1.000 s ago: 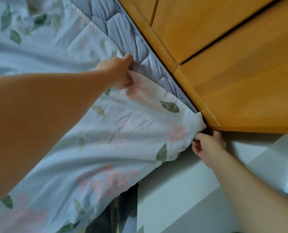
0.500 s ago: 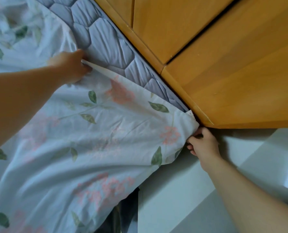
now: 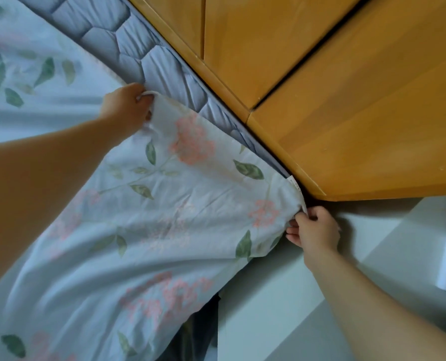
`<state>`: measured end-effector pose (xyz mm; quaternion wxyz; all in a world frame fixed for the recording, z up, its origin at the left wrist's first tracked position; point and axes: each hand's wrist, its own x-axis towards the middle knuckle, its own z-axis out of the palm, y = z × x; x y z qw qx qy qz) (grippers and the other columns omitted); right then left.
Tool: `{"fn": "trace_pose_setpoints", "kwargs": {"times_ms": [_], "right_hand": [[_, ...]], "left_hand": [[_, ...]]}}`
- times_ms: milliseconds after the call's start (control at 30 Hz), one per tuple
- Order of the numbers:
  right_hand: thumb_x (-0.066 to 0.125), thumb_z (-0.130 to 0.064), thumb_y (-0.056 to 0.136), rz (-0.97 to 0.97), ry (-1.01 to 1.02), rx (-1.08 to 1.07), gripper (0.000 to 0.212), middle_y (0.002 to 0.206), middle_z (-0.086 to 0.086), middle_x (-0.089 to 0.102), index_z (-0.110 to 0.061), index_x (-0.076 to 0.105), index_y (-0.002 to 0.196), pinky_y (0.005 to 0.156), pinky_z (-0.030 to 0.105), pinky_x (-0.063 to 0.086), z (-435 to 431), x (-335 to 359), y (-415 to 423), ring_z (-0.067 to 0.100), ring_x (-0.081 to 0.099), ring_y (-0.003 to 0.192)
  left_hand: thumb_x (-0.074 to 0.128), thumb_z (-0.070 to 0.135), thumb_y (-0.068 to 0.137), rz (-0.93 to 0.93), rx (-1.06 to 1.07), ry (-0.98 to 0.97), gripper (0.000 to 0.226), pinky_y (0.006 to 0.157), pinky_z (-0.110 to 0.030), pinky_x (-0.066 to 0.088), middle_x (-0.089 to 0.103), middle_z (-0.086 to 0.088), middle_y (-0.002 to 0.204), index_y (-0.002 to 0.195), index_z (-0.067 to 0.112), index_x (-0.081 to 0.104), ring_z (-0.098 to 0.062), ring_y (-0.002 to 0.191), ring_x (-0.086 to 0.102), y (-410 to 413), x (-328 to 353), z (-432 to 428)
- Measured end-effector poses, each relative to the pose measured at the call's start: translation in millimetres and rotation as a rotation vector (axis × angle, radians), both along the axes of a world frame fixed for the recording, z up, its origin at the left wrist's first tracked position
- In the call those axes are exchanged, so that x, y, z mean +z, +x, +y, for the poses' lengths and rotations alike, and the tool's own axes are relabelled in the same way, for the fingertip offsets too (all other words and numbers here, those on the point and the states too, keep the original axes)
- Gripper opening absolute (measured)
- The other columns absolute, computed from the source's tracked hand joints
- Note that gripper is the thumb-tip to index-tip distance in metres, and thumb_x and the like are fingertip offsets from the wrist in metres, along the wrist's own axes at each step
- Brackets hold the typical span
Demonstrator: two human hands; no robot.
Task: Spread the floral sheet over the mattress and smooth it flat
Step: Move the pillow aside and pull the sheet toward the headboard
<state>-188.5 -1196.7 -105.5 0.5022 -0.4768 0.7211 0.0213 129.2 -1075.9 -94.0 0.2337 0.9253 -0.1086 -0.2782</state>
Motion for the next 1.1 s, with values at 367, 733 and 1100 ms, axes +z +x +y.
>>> {"fn": "trace_pose_setpoints", "kwargs": {"times_ms": [367, 733, 1100], "right_hand": [[0.033, 0.004, 0.093, -0.189, -0.133, -0.589, 0.022, 0.085, 0.017, 0.059, 0.008, 0.049, 0.108, 0.079, 0.032, 0.052, -21.9, 8.4, 11.7, 0.026, 0.062, 0.075], [0.063, -0.016, 0.076, -0.098, -0.031, -0.514, 0.035, 0.103, 0.003, 0.061, -0.018, 0.047, 0.107, 0.085, 0.038, 0.054, -11.5, -1.8, 13.2, 0.019, 0.062, 0.086], [0.046, -0.015, 0.096, 0.152, -0.211, 0.002, 0.010, 0.095, 0.012, 0.061, -0.010, 0.053, 0.092, 0.069, 0.034, 0.043, 15.4, 19.0, 20.3, 0.031, 0.057, 0.084]], "left_hand": [[0.038, 0.011, 0.084, -0.147, -0.001, -0.158, 0.032, 0.093, -0.045, 0.050, 0.064, -0.024, 0.111, 0.101, 0.008, 0.064, -0.038, 0.105, 0.061, -2.6, 29.9, -86.6], [0.053, 0.012, 0.090, -0.046, -0.318, -0.001, 0.073, 0.082, -0.041, 0.048, 0.058, -0.016, 0.123, 0.149, 0.020, 0.012, -0.028, 0.100, 0.058, -25.3, -1.1, -59.4], [0.064, 0.032, 0.085, -0.134, -0.358, 0.344, 0.064, 0.101, -0.047, 0.040, 0.031, -0.012, 0.142, 0.140, 0.018, 0.035, -0.035, 0.131, 0.034, -52.5, -12.1, 7.2]]}}
